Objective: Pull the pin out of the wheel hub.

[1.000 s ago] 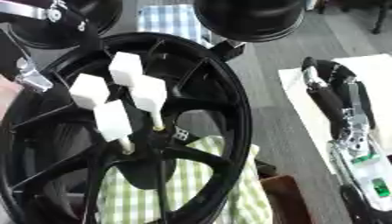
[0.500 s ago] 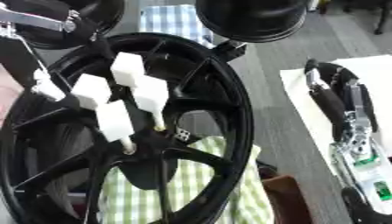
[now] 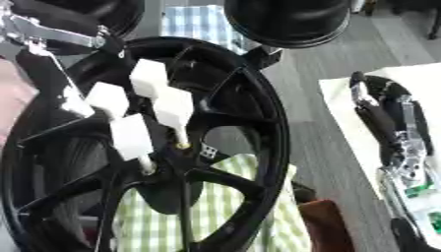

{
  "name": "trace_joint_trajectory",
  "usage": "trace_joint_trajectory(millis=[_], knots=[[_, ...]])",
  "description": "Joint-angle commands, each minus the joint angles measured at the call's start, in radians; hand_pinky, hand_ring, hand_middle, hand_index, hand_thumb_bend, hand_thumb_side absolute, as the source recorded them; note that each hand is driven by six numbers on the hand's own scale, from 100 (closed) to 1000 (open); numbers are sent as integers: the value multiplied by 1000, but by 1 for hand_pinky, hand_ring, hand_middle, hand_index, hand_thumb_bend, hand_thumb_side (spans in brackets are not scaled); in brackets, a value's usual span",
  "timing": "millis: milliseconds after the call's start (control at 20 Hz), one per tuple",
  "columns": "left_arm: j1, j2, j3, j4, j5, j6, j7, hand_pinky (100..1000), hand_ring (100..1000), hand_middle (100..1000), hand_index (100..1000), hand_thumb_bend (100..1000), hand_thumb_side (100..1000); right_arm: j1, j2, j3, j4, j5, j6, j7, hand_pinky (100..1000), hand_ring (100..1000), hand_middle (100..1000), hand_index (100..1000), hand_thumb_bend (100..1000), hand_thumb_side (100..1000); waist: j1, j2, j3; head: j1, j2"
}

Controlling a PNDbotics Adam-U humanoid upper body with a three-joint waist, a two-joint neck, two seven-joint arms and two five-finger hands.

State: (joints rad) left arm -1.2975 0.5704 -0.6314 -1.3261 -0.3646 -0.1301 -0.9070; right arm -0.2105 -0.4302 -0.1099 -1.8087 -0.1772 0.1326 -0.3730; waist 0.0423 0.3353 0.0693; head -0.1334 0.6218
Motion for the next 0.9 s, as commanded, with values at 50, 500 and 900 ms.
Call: trace_joint_trajectory(millis=[50, 500, 900], knots=[[-12, 7, 19, 0, 24, 7, 0, 742, 658, 576, 714, 355, 241, -9, -12, -5, -7, -2, -2, 1, 827, 747, 607, 694, 252, 476, -3, -16, -1, 5, -12], [-10, 66, 90, -79, 139, 92, 7, 591, 434, 238, 374, 268, 125, -7, -15, -8, -7, -5, 1, -5, 827, 747, 607, 694, 253, 476, -5, -20, 3, 5, -9], [-5, 170, 221, -214, 158, 164, 106, 593, 416, 210, 349, 290, 128, -7, -21, -11, -10, -5, 1, -7, 827, 747, 607, 694, 251, 473, -8, -25, 11, 2, -10]])
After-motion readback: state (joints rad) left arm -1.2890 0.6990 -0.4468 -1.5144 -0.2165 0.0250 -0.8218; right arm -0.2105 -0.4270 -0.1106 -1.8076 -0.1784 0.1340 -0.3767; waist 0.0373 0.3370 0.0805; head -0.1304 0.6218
